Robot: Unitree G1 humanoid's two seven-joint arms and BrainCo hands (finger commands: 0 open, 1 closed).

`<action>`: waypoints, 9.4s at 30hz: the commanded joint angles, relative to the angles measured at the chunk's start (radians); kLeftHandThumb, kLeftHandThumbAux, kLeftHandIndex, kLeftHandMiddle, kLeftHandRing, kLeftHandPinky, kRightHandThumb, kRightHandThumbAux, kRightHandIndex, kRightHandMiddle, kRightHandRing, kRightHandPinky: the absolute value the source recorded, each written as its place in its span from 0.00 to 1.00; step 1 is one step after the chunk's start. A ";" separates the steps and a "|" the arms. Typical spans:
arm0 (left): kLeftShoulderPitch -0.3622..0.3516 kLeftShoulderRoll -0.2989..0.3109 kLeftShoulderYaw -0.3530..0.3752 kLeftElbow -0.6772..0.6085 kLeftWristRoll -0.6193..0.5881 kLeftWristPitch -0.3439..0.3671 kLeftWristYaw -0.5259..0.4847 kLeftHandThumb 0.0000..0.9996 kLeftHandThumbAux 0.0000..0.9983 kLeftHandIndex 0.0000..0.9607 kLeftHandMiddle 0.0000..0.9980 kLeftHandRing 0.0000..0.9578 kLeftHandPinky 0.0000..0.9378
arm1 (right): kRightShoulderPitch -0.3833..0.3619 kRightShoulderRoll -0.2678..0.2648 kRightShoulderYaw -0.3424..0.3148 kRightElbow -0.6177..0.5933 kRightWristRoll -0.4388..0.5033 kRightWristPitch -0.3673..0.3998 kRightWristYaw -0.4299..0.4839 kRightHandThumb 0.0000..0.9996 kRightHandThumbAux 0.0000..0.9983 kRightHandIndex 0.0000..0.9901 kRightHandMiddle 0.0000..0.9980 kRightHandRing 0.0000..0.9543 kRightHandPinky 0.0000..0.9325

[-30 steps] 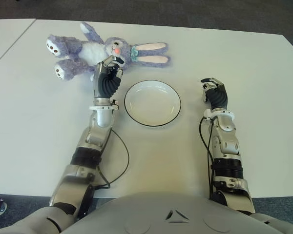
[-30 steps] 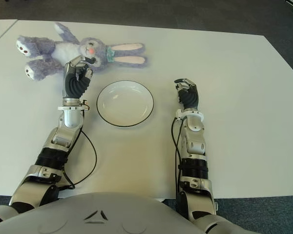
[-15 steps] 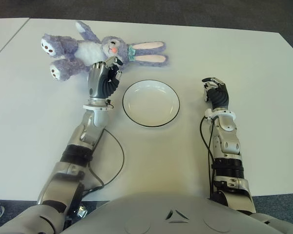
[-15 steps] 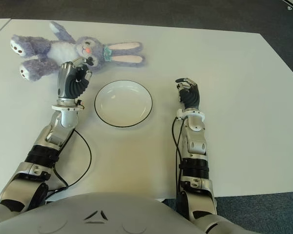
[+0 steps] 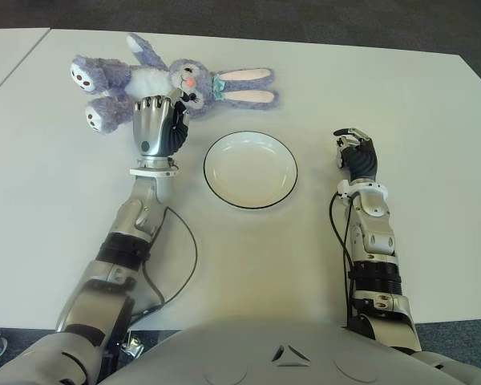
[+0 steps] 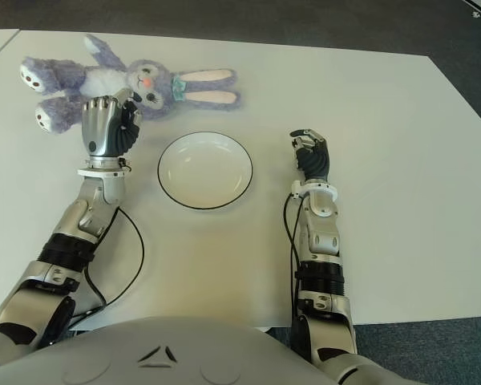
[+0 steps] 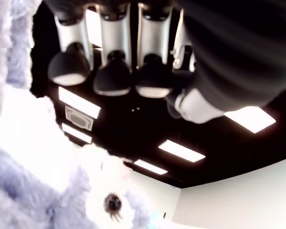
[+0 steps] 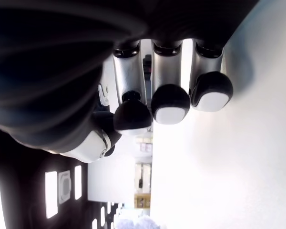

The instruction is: Put the doll into the plate.

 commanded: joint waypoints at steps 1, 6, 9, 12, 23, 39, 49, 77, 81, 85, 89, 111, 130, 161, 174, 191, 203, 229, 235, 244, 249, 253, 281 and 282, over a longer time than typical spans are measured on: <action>-0.040 0.036 -0.005 -0.004 0.010 0.022 0.000 0.71 0.70 0.46 0.77 0.83 0.87 | 0.050 0.021 0.011 0.052 0.001 0.012 0.005 0.73 0.71 0.45 0.88 0.92 0.96; -0.065 0.083 -0.007 -0.002 -0.013 0.005 -0.041 0.70 0.70 0.44 0.57 0.58 0.58 | 0.044 0.023 0.014 0.063 -0.002 0.010 -0.001 0.73 0.71 0.45 0.88 0.92 0.95; -0.081 0.130 -0.017 0.011 -0.025 -0.027 -0.083 0.61 0.65 0.36 0.39 0.36 0.27 | 0.043 0.024 0.016 0.066 -0.004 0.009 -0.008 0.73 0.71 0.45 0.88 0.92 0.95; -0.112 0.176 -0.027 0.042 -0.020 -0.054 -0.100 0.50 0.59 0.24 0.30 0.25 0.12 | 0.040 0.026 0.019 0.069 -0.004 0.011 -0.013 0.73 0.71 0.45 0.88 0.92 0.95; -0.157 0.204 -0.053 0.062 -0.010 -0.031 -0.121 0.37 0.44 0.07 0.08 0.05 0.00 | 0.038 0.027 0.023 0.080 0.001 -0.003 -0.015 0.73 0.71 0.45 0.88 0.92 0.96; -0.201 0.213 -0.088 0.019 0.027 0.112 -0.286 0.24 0.15 0.00 0.00 0.00 0.00 | 0.031 0.028 0.029 0.093 -0.005 -0.005 -0.029 0.72 0.71 0.45 0.89 0.93 0.97; -0.258 0.227 -0.116 0.070 0.034 0.156 -0.348 0.19 0.12 0.00 0.00 0.00 0.00 | 0.027 0.028 0.032 0.098 -0.007 0.000 -0.038 0.72 0.71 0.45 0.89 0.93 0.97; -0.521 0.198 -0.287 0.414 0.066 0.351 -0.579 0.08 0.20 0.00 0.00 0.00 0.00 | 0.024 0.020 0.030 0.108 -0.007 0.001 -0.037 0.72 0.71 0.45 0.89 0.93 0.96; -0.545 0.199 -0.302 0.462 0.059 0.342 -0.582 0.09 0.22 0.00 0.00 0.00 0.00 | 0.025 0.019 0.028 0.109 -0.006 -0.005 -0.035 0.72 0.71 0.45 0.89 0.93 0.96; -0.570 0.200 -0.316 0.526 0.052 0.324 -0.571 0.10 0.24 0.00 0.00 0.00 0.00 | 0.027 0.020 0.026 0.109 -0.004 -0.009 -0.034 0.72 0.71 0.45 0.89 0.93 0.97; -0.596 0.201 -0.329 0.604 0.047 0.289 -0.549 0.11 0.26 0.00 0.00 0.00 0.00 | 0.027 0.021 0.025 0.110 -0.003 -0.010 -0.035 0.72 0.71 0.45 0.89 0.94 0.97; -0.632 0.203 -0.399 0.783 -0.004 0.099 -0.580 0.14 0.23 0.00 0.00 0.00 0.00 | 0.025 0.017 0.022 0.135 -0.008 -0.029 -0.038 0.72 0.71 0.44 0.89 0.94 0.97; -0.675 0.177 -0.500 0.925 -0.002 -0.055 -0.670 0.11 0.23 0.00 0.00 0.00 0.00 | 0.019 0.019 0.019 0.140 -0.008 -0.031 -0.059 0.72 0.71 0.45 0.89 0.93 0.96; -0.697 0.154 -0.569 0.990 -0.028 -0.120 -0.790 0.19 0.23 0.00 0.00 0.01 0.01 | 0.028 0.024 0.014 0.097 0.001 0.005 -0.072 0.72 0.71 0.45 0.88 0.92 0.95; -0.678 0.153 -0.620 1.001 0.010 -0.128 -0.574 0.31 0.27 0.16 0.42 0.57 0.71 | 0.035 0.026 0.012 0.072 -0.002 0.026 -0.080 0.72 0.71 0.45 0.88 0.92 0.95; -0.641 0.131 -0.628 1.020 -0.001 -0.166 -0.345 0.95 0.64 0.45 0.42 0.56 0.78 | 0.038 0.026 0.008 0.060 0.005 0.037 -0.073 0.73 0.71 0.45 0.88 0.92 0.95; -0.619 0.133 -0.622 1.029 -0.002 -0.196 -0.233 1.00 0.66 0.48 0.43 0.47 0.59 | 0.042 0.026 0.007 0.056 0.007 0.037 -0.072 0.72 0.71 0.45 0.88 0.92 0.95; -0.644 0.146 -0.462 0.969 -0.144 -0.251 -0.261 1.00 0.66 0.42 0.52 0.56 0.47 | 0.035 0.018 -0.003 0.080 0.010 0.027 -0.050 0.72 0.71 0.45 0.88 0.92 0.95; -0.658 0.171 -0.430 0.936 -0.154 -0.311 -0.227 1.00 0.66 0.41 0.51 0.56 0.47 | 0.030 0.014 -0.006 0.093 0.011 0.016 -0.041 0.72 0.71 0.45 0.88 0.92 0.95; -0.682 0.211 -0.359 0.848 -0.186 -0.422 -0.225 1.00 0.66 0.41 0.50 0.54 0.47 | 0.022 0.011 -0.007 0.117 0.008 -0.003 -0.033 0.73 0.71 0.45 0.88 0.92 0.95; -0.679 0.220 -0.341 0.805 -0.172 -0.439 -0.169 1.00 0.66 0.40 0.50 0.54 0.48 | 0.018 0.007 -0.007 0.128 0.007 -0.010 -0.029 0.72 0.71 0.45 0.88 0.92 0.95; -0.673 0.228 -0.313 0.755 -0.187 -0.453 -0.175 1.00 0.66 0.40 0.50 0.55 0.48 | 0.014 0.008 -0.008 0.137 0.004 -0.014 -0.035 0.72 0.71 0.45 0.88 0.92 0.95; -0.633 0.268 -0.228 0.485 -0.179 -0.459 -0.212 1.00 0.66 0.41 0.51 0.58 0.48 | 0.005 0.014 -0.012 0.151 -0.005 -0.014 -0.047 0.73 0.71 0.45 0.88 0.92 0.95; -0.629 0.268 -0.225 0.468 -0.181 -0.459 -0.217 1.00 0.66 0.41 0.52 0.59 0.48 | 0.005 0.014 -0.012 0.150 -0.005 -0.013 -0.048 0.73 0.71 0.45 0.88 0.92 0.95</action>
